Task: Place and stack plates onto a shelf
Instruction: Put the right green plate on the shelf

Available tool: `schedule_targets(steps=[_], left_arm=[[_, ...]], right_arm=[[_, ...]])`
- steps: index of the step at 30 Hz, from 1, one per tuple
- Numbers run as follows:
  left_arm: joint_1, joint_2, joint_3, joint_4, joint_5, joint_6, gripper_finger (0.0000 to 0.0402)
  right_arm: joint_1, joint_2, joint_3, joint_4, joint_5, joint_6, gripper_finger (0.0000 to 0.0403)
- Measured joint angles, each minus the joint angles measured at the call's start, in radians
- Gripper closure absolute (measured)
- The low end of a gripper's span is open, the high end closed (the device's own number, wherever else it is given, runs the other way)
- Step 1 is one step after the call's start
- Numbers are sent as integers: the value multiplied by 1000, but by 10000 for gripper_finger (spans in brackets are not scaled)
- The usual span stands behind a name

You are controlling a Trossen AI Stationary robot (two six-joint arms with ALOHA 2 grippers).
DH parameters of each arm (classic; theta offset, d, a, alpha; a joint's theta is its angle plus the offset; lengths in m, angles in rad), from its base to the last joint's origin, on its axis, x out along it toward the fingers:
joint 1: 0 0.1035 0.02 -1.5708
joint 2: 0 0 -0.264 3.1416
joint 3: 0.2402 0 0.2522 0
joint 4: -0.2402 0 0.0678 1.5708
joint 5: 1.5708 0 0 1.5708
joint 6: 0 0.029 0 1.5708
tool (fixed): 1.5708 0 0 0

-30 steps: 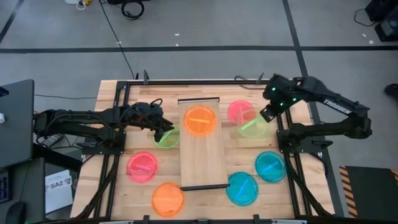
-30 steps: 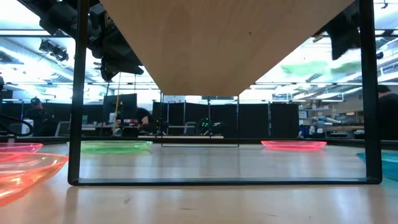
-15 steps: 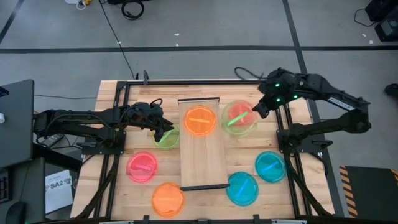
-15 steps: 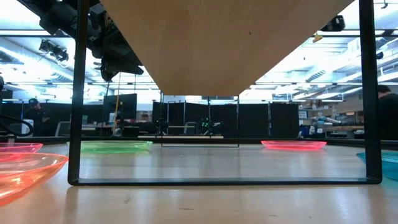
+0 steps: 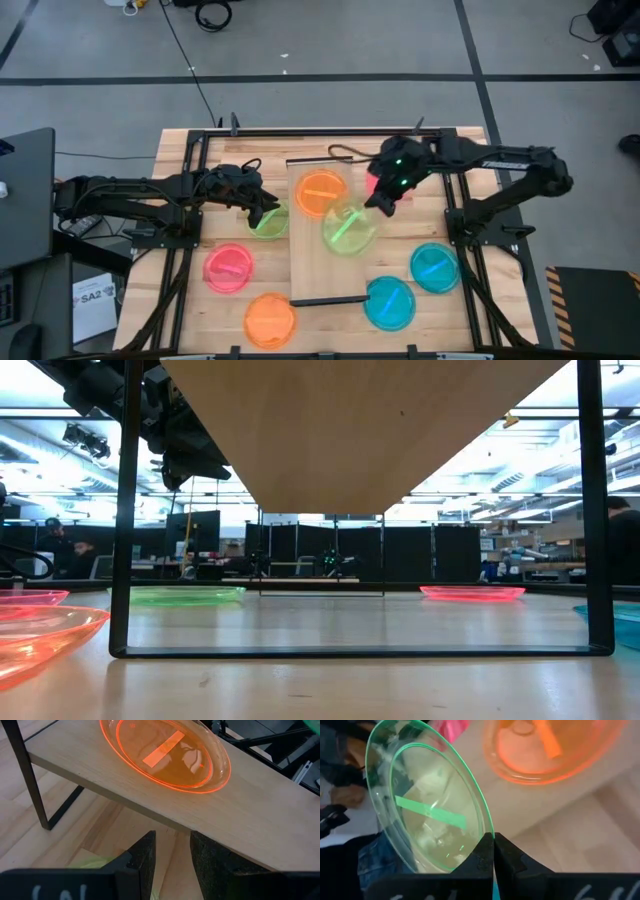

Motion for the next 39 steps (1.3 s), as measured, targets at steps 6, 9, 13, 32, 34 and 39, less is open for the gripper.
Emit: schedule_targets(steps=[6, 9, 13, 32, 34, 39], left_arm=[[0, 0, 0, 0, 0, 0, 273], [0, 0, 0, 0, 0, 0, 273], [0, 0, 0, 0, 0, 0, 273], [0, 0, 0, -10, 0, 0, 273], [0, 0, 0, -10, 0, 0, 273], [0, 0, 0, -10, 0, 0, 273]], right_arm=[[55, 80, -1, 59, -2, 9, 398], [77, 116, -1, 79, 2, 40, 398], [103, 159, -1, 118, 2, 43, 398], [126, 244, -1, 180, 16, 51, 397], [126, 249, -1, 181, 8, 51, 397], [127, 248, -1, 180, 1, 51, 396]])
